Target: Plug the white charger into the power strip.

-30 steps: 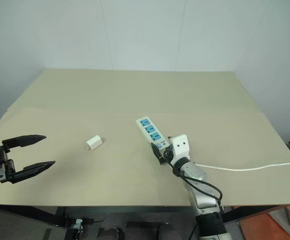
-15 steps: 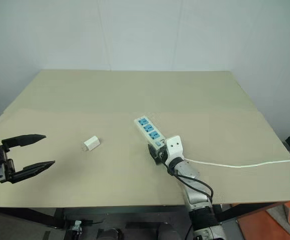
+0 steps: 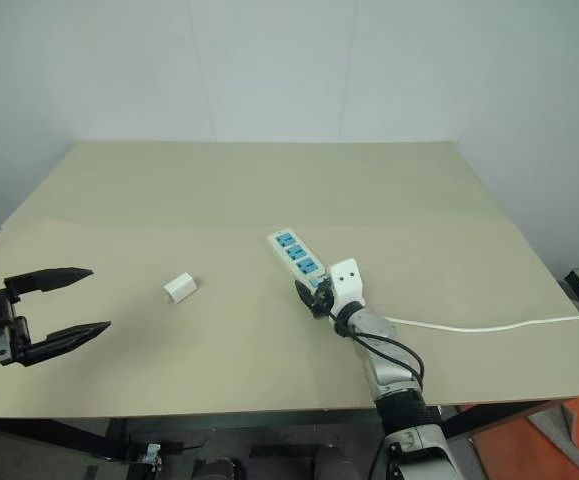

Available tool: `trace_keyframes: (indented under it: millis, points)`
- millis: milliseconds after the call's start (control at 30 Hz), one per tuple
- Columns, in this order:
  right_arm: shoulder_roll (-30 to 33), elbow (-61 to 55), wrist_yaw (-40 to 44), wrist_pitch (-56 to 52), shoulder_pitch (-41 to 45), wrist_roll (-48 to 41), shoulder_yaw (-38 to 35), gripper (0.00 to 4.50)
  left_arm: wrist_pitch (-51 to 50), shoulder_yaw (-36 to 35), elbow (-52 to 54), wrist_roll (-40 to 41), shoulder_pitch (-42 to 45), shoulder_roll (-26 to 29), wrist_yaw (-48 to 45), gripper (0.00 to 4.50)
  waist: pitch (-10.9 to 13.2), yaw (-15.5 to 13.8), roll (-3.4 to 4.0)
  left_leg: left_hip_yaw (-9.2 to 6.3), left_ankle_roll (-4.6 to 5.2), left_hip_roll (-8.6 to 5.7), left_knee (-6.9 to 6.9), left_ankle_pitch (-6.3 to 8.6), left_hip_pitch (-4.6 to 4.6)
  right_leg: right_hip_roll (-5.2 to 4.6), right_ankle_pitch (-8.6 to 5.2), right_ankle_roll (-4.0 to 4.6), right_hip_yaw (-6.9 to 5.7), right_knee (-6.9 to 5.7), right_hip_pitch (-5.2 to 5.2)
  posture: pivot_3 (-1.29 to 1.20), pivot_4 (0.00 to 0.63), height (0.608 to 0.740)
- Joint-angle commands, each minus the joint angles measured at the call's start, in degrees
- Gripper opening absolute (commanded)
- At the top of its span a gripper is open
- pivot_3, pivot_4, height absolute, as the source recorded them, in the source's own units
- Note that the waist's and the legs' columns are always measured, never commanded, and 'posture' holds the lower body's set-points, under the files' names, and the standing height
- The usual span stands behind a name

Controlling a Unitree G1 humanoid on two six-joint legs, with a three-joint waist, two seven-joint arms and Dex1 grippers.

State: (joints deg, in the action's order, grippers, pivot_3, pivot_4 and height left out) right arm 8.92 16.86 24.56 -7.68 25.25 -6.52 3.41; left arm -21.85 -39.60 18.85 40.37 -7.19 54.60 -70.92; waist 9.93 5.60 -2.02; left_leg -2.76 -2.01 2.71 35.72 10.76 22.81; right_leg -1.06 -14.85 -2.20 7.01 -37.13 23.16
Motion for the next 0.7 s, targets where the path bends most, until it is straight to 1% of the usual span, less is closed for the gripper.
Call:
trace_keyframes:
  millis: [33, 167, 267, 333, 367, 467, 567, 700]
  points:
    - [1.85, -3.01, 5.39, 4.36, 0.85, -2.68, -1.05, 3.42, 1.32, 2.22, -2.2, -0.18, 4.14, 2.23, -0.79, 4.5, 0.02, -0.05, 0.03, -0.01, 0.0, 0.0, 0.0, 0.0, 0.01, 0.0, 0.0, 0.0, -0.01, 0.0, 0.0, 0.0, 0.15, 0.74]
    - [5.33, -6.18, 18.98, 8.5, 1.51, -8.91, -1.17, 3.42, 2.45, 7.23, -7.47, -0.79, 12.22, 4.47, -2.66, 4.5, 0.08, -0.03, 0.07, -0.04, 0.0, -0.03, 0.01, 0.0, 0.12, 0.0, -0.01, -0.02, -0.02, 0.02, 0.07, 0.0, 0.15, 0.74]
    - [8.38, -6.11, 29.48, 10.6, 1.67, -12.14, -0.24, 3.42, 3.48, 11.0, -12.3, -1.72, 18.22, 6.1, -5.38, 4.5, 0.08, 0.15, 0.07, -0.03, 0.0, -0.03, -0.02, 0.0, 0.1, 0.01, -0.02, -0.03, -0.02, 0.03, 0.05, 0.0, 0.15, 0.74]
    - [10.57, -4.81, 36.67, 12.43, 1.62, -12.88, 1.18, 3.42, 4.54, 13.84, -15.67, -2.86, 22.36, 7.05, -7.28, 4.5, 0.08, 0.09, 0.07, -0.02, 0.01, -0.03, -0.05, 0.0, 0.1, 0.02, -0.02, -0.03, -0.02, 0.03, 0.05, 0.0, 0.15, 0.74]
    - [11.13, -4.02, 38.92, 13.25, 1.75, -12.9, 1.67, 3.42, 4.99, 14.88, -17.02, -3.42, 23.9, 7.24, -7.96, 4.5, 0.08, 0.1, 0.07, -0.04, 0.01, -0.02, -0.05, 0.0, 0.1, 0.05, -0.02, -0.03, -0.02, 0.03, 0.05, 0.0, 0.15, 0.74]
    - [12.76, 0.5, 47.92, 15.95, 2.54, -12.39, 3.91, 3.42, 4.33, 20.64, -21.64, -6.78, 31.86, 7.62, -6.88, 4.5, 0.08, -0.03, 0.07, -0.1, 0.01, 0.03, -0.05, 0.0, 0.11, 0.17, -0.02, -0.03, -0.02, 0.01, 0.05, 0.0, 0.15, 0.74]
    - [11.98, 7.66, 52.33, 20.22, 4.68, -10.59, 5.39, 3.42, 1.76, 25.81, -25.93, -9.38, 39.88, 7.96, -6.95, 4.5, 0.09, -0.02, 0.07, -0.15, 0.01, 0.08, 0.05, 0.0, 0.11, 0.29, -0.02, -0.03, -0.01, -0.02, 0.02, 0.0, 0.15, 0.74]
    - [10.62, 14.61, 55.86, 24.52, 7.03, -9.26, 6.33, 3.42, -2.17, 31.57, -28.55, -12.77, 46.67, 8.89, -8.01, 4.5, 0.1, 0.22, 0.07, -0.14, 0.01, 0.09, 0.1, 0.0, 0.1, 0.34, 0.0, -0.05, 0.06, -0.07, 0.03, 0.0, 0.15, 0.74]
